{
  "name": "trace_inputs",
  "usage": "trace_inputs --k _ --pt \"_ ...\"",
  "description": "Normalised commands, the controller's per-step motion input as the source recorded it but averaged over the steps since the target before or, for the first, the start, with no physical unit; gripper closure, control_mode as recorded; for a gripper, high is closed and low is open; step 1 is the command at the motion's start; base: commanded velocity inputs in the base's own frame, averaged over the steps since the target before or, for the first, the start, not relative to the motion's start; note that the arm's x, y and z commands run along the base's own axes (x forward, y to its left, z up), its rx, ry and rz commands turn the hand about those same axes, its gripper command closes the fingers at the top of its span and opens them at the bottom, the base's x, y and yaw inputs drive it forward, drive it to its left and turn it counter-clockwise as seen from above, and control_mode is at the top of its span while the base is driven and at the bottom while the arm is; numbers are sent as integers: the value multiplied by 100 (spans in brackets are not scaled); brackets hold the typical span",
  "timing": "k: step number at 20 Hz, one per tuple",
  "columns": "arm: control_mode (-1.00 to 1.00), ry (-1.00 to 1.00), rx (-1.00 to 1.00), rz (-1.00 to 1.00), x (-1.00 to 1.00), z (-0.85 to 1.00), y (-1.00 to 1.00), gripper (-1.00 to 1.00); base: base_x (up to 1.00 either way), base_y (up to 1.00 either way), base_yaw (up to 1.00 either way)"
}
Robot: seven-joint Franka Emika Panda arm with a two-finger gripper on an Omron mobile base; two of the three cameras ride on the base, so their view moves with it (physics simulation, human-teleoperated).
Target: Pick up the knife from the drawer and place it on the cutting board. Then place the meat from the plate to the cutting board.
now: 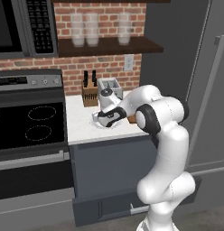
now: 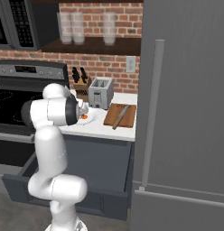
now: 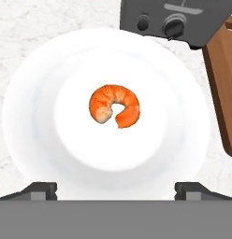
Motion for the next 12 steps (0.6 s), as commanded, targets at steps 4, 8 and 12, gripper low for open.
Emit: trace_inputs --k 4,8,12 --pt "-100 0 0 0 1 -22 0 -100 0 0 0" --pt "-100 0 0 0 10 -14 0 -100 0 0 0" --pt "-100 0 0 0 27 -3 -2 -100 0 0 0"
